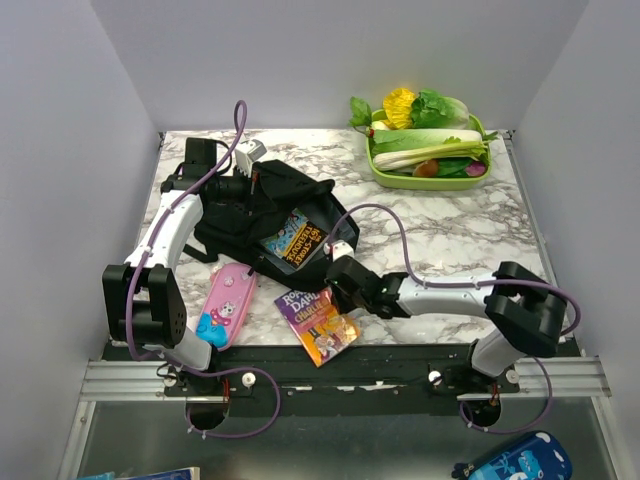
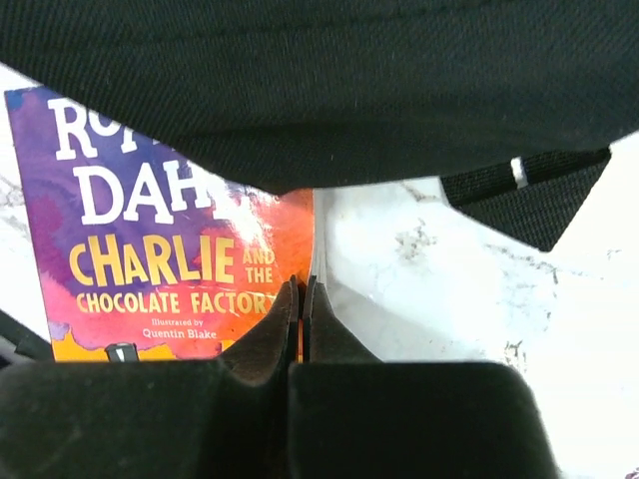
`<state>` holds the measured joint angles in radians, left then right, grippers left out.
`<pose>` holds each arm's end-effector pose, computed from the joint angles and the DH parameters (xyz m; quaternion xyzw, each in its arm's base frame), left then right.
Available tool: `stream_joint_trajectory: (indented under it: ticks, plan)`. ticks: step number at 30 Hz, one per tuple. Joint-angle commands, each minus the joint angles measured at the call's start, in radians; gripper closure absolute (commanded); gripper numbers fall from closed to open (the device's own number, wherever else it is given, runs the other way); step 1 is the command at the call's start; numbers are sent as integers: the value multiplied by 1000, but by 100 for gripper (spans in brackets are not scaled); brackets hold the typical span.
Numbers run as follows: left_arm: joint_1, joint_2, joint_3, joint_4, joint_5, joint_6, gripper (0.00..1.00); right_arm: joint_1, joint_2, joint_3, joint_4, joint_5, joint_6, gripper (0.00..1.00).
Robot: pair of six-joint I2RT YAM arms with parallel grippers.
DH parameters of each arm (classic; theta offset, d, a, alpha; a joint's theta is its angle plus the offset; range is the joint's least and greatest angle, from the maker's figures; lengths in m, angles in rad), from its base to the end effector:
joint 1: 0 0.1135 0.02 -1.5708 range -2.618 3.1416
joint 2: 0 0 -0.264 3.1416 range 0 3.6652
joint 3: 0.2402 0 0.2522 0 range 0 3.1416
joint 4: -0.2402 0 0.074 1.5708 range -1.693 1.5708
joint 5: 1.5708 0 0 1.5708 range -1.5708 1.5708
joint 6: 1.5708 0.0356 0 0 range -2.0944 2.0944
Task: Pack the student bag
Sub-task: Pick up the book from the center of the board.
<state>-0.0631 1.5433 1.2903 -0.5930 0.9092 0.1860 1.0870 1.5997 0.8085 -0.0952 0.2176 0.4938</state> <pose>0.3261 -0.0487 0.3024 0.2588 0.8142 -0.3903 0.3431 0.1516 0.2720 0.1611 -0.2388 0.9062 0.1651 0.3074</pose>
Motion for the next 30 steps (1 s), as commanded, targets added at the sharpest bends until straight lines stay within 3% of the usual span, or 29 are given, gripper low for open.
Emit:
stream_joint_trajectory:
  ticks: [1,10,16,26,30]
  plan:
    - [-6,-14,27,1,2,9,100,14,-57,-100,-101,-98,20,100]
    - [-6,0,35,16,-18,-2,100,16,-480,-215,-89,-155,-37,99]
    - [-6,-5,32,15,-23,0,100,14,-642,-96,-175,-26,-86,99]
    - [-9,-15,23,15,-16,1,100,13,-572,280,-190,92,-293,99]
    - [-14,-18,21,21,-12,-9,100,-10,-491,345,-187,111,-339,99]
